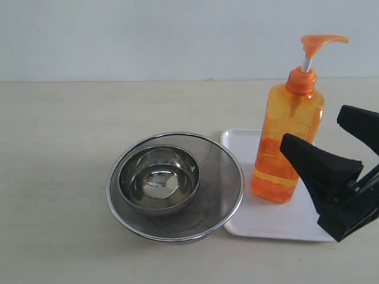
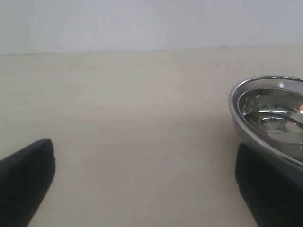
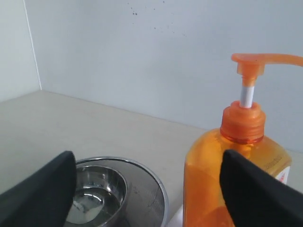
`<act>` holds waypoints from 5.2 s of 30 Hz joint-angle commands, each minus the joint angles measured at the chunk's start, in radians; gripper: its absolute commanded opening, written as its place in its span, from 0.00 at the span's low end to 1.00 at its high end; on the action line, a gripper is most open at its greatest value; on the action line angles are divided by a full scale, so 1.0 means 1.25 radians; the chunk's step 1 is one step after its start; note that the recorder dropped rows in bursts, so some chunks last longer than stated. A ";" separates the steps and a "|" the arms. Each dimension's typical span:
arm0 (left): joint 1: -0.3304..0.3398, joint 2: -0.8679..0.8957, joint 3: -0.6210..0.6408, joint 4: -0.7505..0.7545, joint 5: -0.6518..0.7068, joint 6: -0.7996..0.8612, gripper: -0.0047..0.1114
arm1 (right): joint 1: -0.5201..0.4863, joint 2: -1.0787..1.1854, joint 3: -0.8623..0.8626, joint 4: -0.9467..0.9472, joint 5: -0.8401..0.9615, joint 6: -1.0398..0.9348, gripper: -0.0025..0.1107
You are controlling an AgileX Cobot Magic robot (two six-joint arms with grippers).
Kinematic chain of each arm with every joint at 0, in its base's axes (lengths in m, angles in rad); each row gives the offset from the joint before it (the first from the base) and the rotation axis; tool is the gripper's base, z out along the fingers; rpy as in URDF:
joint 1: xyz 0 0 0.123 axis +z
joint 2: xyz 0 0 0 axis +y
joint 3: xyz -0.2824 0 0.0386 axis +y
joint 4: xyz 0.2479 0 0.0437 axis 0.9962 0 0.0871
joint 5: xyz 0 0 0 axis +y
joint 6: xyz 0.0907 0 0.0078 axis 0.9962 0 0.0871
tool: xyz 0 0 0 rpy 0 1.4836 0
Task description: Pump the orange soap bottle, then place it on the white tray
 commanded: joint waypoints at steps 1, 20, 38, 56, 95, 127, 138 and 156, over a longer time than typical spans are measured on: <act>0.003 -0.003 0.003 -0.007 0.000 0.007 0.86 | 0.000 0.008 -0.004 0.057 -0.002 -0.036 0.58; 0.003 -0.003 0.003 -0.007 0.000 0.007 0.86 | 0.000 0.214 -0.004 0.027 -0.221 0.075 0.44; 0.003 -0.003 0.003 -0.007 0.000 0.007 0.86 | 0.000 0.290 -0.073 0.169 -0.154 0.042 0.95; 0.003 -0.003 0.003 -0.007 0.000 0.007 0.86 | 0.000 0.644 -0.162 0.306 -0.384 0.048 0.95; 0.003 -0.003 0.003 -0.007 0.000 0.007 0.86 | 0.000 0.692 -0.259 0.386 -0.468 -0.082 0.02; 0.003 -0.003 0.003 -0.007 0.000 0.007 0.86 | 0.000 0.695 -0.210 0.258 -0.496 -0.041 0.02; 0.003 -0.003 0.003 -0.007 0.000 0.007 0.86 | -0.030 0.710 -0.262 0.237 -0.496 -0.039 0.02; 0.003 -0.003 0.003 -0.007 0.000 0.007 0.86 | -0.096 0.725 -0.263 0.143 -0.496 0.014 0.02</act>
